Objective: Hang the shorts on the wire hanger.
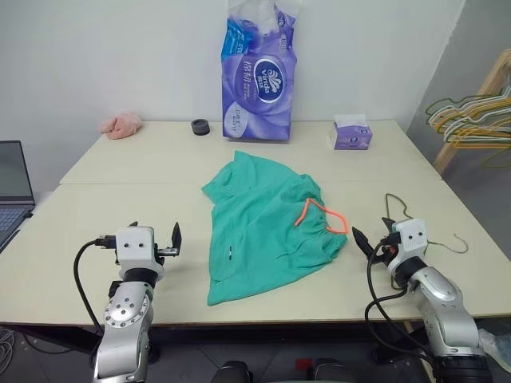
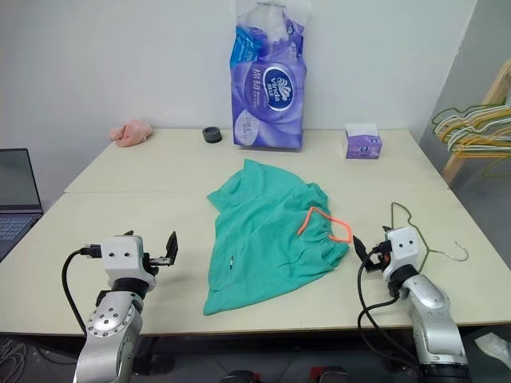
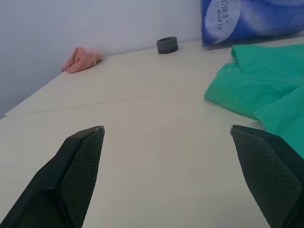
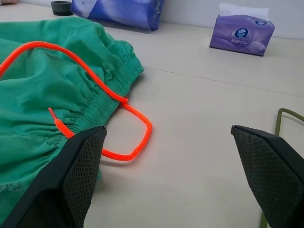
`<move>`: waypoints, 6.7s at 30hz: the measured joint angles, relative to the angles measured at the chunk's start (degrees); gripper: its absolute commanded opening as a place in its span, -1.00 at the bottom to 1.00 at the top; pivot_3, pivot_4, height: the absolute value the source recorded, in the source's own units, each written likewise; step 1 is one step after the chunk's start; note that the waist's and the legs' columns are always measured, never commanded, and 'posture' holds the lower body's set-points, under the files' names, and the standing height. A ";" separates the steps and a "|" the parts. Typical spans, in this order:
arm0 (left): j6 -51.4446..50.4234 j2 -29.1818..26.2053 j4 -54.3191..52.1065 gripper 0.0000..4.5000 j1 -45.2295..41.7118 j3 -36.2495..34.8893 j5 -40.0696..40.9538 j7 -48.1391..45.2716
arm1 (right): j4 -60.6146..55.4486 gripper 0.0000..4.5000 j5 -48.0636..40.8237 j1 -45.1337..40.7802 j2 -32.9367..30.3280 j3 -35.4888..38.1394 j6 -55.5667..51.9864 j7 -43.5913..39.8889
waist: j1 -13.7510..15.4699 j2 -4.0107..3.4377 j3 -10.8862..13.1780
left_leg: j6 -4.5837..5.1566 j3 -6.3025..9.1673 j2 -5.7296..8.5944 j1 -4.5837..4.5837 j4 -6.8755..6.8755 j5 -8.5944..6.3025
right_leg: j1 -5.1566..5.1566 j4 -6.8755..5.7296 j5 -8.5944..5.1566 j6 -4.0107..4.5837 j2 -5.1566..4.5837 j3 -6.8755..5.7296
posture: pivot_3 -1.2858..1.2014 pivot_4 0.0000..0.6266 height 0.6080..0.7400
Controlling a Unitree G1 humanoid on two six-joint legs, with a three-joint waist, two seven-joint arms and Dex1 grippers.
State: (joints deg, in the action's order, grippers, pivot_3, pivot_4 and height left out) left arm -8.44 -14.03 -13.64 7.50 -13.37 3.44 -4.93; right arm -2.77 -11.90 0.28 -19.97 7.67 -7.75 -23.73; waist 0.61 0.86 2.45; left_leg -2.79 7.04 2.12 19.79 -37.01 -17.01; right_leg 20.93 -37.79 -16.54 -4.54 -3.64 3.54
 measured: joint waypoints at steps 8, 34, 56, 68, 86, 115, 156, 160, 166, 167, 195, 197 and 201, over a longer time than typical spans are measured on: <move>-0.06 0.10 -1.64 1.00 1.06 0.59 -1.02 -0.21 | 0.41 1.00 0.60 -0.30 -0.29 -0.37 1.17 -1.19 | 0.29 -0.02 -0.01 | 0.00 -0.01 0.00 0.00 0.00 0.00 | -0.01 0.00 0.00 0.00 0.00 0.00 | 0.08 -1.00 1.00; -7.50 -23.06 -7.07 1.00 3.82 13.68 12.66 -39.63 | -13.57 1.00 -2.68 4.26 -15.19 -7.83 -1.03 -21.73 | -0.88 -0.28 0.08 | 0.02 -0.12 -0.23 -0.02 0.02 -0.01 | -0.04 0.04 -0.06 0.03 0.18 -0.02 | 0.01 -1.00 1.00; -7.29 -26.78 2.67 0.10 -5.04 23.03 4.40 -46.83 | -21.09 1.00 0.49 4.46 -20.67 -11.40 -3.00 -25.04 | -2.22 -0.30 0.04 | -0.01 -0.49 -0.77 -0.04 0.02 -0.02 | 0.05 0.08 -0.05 0.10 0.51 0.08 | -0.03 -1.00 1.00; -7.61 -25.02 7.56 -0.99 -9.35 19.75 4.21 -43.07 | 2.84 1.00 28.31 -11.82 -23.25 -22.86 20.53 -16.30 | -2.62 -0.26 0.02 | -0.02 -0.59 -0.78 0.00 0.03 -0.02 | 0.20 0.02 0.01 0.21 0.52 0.16 | -0.02 -1.00 1.00; -10.39 -25.13 7.94 -1.00 -12.32 15.26 9.70 -45.89 | 15.82 -0.86 36.24 -21.68 -15.85 -31.59 34.89 -15.02 | -3.69 -0.19 -0.01 | -0.03 -0.57 -0.80 -0.01 0.01 -0.02 | 0.20 -0.02 0.05 0.27 0.53 0.22 | -0.01 -1.00 1.00; 12.85 -25.83 83.02 -1.00 -93.73 22.58 -10.12 -22.34 | 72.73 -0.98 29.50 -92.40 -3.11 -33.28 22.04 -3.91 | -7.18 0.53 0.11 | -1.54 -0.04 -0.35 2.55 0.01 0.80 | 3.65 -0.96 0.83 1.00 0.08 0.00 | 0.01 -1.00 1.00; -10.73 -52.67 -4.59 -1.00 0.29 19.24 15.13 -73.68 | -3.67 -0.98 10.95 -23.80 -26.64 -31.50 7.40 -55.22 | -5.32 -0.23 -0.49 | 0.13 0.71 0.16 -0.46 -0.02 -0.49 | 0.79 -0.26 0.50 0.27 0.10 -0.10 | -0.01 -1.00 1.00; -13.08 -52.39 -7.66 -1.00 1.25 18.94 16.61 -73.14 | -5.27 -0.98 11.16 -23.57 -26.54 -31.57 5.93 -55.20 | -5.27 -0.22 -0.49 | 0.10 0.70 0.16 -0.47 -0.03 -0.51 | 0.79 -0.26 0.50 0.26 0.11 -0.09 | -0.01 -1.00 1.00; -18.56 -51.84 -10.04 -0.47 2.54 18.12 19.97 -72.09 | -6.30 -0.42 11.22 -23.57 -28.85 -31.72 5.57 -57.51 | -5.11 -0.22 -0.46 | 0.10 0.69 0.17 -0.47 -0.05 -0.51 | 0.76 -0.25 0.50 0.27 0.10 -0.09 | -0.01 -1.00 1.00; -18.85 -51.85 -10.56 -0.34 3.12 17.64 20.62 -72.10 | -6.58 -0.29 11.29 -23.57 -30.25 -31.65 6.06 -57.93 | -5.09 -0.22 -0.46 | 0.09 0.68 0.17 -0.48 -0.04 -0.52 | 0.75 -0.23 0.50 0.26 0.10 -0.08 | -0.01 -1.00 1.00; -17.80 -29.12 -9.19 0.79 -18.30 21.97 22.79 -55.68 | -12.39 0.63 4.08 -4.32 -6.08 11.00 -40.65 7.75 | -4.29 -0.20 -0.44 | -0.02 0.45 0.15 -0.87 0.00 -0.58 | 0.42 -0.05 0.50 0.28 0.20 0.26 | -0.10 -1.00 1.00; -17.18 -28.90 -7.92 0.79 -18.95 22.02 22.69 -56.40 | -11.03 0.63 4.06 -4.59 -5.53 11.39 -41.57 9.29 | -4.87 -0.21 -0.44 | -0.01 0.46 0.14 -0.88 0.00 -0.59 | 0.41 -0.05 0.50 0.28 0.21 0.23 | -0.11 -1.00 1.00; -16.39 -28.42 -3.82 0.79 -19.95 22.10 22.80 -59.03 | -4.69 0.63 3.69 -8.79 -5.04 11.81 -42.64 10.26 | -6.34 -0.29 -0.43 | 0.00 0.49 0.12 -0.89 0.05 -0.59 | 0.42 -0.05 0.48 0.29 0.25 0.20 | -0.11 -1.00 1.00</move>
State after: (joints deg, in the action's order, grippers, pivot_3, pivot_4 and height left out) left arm -24.83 -42.45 -17.46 -12.45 8.72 26.24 -63.96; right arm -7.46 -8.21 -8.51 -25.00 19.48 -50.40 -13.47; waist -5.72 0.57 2.03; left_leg -2.79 7.53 2.24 18.90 -36.96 -17.60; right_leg 21.35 -37.84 -16.06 -4.25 -3.39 3.75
